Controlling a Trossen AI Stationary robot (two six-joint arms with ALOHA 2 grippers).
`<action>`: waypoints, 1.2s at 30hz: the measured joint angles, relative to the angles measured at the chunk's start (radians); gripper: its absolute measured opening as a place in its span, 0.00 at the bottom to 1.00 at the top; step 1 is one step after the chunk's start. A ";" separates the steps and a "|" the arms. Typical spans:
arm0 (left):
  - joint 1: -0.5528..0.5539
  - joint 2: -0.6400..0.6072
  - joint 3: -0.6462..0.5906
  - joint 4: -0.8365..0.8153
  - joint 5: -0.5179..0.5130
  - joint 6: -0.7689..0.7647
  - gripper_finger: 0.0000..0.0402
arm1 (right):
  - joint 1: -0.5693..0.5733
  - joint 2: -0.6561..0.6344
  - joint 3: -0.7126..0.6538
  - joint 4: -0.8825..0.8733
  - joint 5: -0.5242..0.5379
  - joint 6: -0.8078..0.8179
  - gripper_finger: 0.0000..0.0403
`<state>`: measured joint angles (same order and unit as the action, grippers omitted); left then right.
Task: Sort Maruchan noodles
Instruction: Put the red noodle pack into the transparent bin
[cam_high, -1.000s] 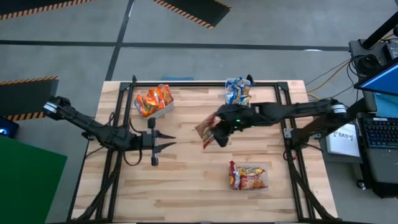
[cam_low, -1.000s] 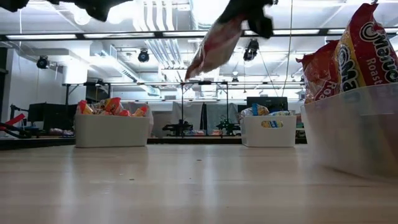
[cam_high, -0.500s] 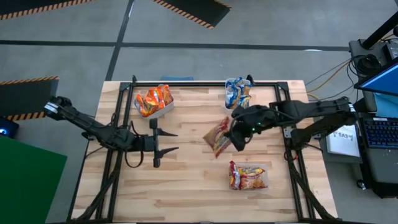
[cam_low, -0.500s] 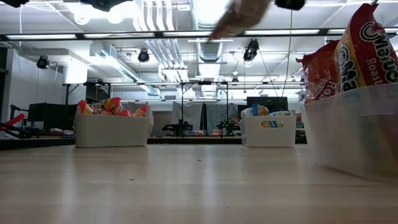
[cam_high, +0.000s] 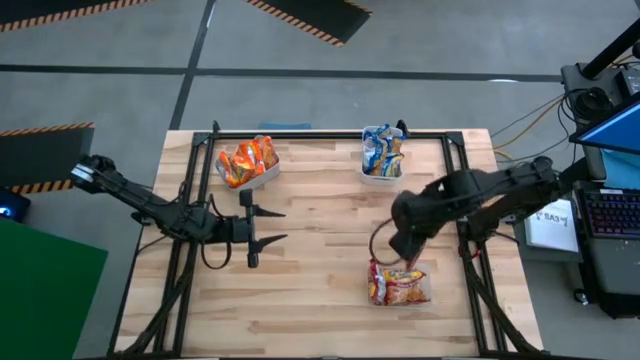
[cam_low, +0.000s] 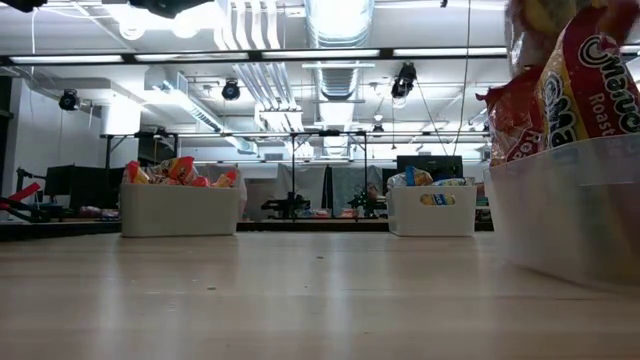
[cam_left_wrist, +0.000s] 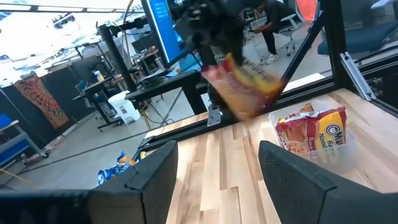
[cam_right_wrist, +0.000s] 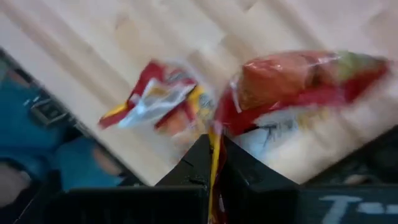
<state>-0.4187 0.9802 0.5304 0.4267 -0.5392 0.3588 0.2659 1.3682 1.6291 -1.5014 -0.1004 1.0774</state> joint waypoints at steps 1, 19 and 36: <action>0.000 0.000 0.000 0.000 0.000 0.000 0.52 | 0.016 0.007 0.000 -0.009 -0.005 0.017 0.02; 0.000 0.000 0.000 0.028 -0.001 -0.008 0.52 | 0.211 0.245 -0.016 -0.044 0.024 0.189 0.02; 0.000 0.000 0.000 0.053 0.000 0.018 0.52 | 0.221 0.297 -0.016 0.157 -0.050 0.320 0.02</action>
<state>-0.4187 0.9802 0.5301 0.4795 -0.5396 0.3767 0.4866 1.6653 1.6127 -1.3443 -0.1508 1.3970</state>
